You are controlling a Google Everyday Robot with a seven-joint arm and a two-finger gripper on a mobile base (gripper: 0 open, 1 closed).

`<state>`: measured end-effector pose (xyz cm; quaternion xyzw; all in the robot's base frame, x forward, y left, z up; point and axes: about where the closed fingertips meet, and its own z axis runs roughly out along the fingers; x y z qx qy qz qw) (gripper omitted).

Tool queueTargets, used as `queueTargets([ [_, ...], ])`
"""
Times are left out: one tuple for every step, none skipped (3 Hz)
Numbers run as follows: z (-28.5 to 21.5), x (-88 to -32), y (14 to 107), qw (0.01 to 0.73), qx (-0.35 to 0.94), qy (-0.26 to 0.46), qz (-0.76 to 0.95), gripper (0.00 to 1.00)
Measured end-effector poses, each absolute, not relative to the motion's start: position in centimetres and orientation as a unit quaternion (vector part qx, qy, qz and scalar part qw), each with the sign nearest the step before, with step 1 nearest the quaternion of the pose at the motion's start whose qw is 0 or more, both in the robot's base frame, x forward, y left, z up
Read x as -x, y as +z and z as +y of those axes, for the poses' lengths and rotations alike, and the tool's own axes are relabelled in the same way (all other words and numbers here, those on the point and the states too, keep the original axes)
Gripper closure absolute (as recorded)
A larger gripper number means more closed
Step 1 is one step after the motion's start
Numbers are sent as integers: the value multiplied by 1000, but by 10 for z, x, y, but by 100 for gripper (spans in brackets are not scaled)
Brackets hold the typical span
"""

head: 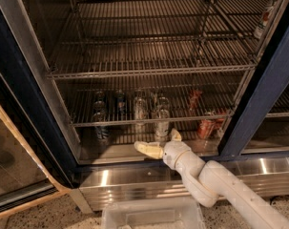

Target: Pick 7up can from bottom shelf of fridge

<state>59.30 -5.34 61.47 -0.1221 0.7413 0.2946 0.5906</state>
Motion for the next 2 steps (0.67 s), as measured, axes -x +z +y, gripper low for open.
queueTargets([
  [-61, -611, 587, 596, 80, 304, 739, 0],
  [-61, -611, 587, 596, 80, 304, 739, 0],
])
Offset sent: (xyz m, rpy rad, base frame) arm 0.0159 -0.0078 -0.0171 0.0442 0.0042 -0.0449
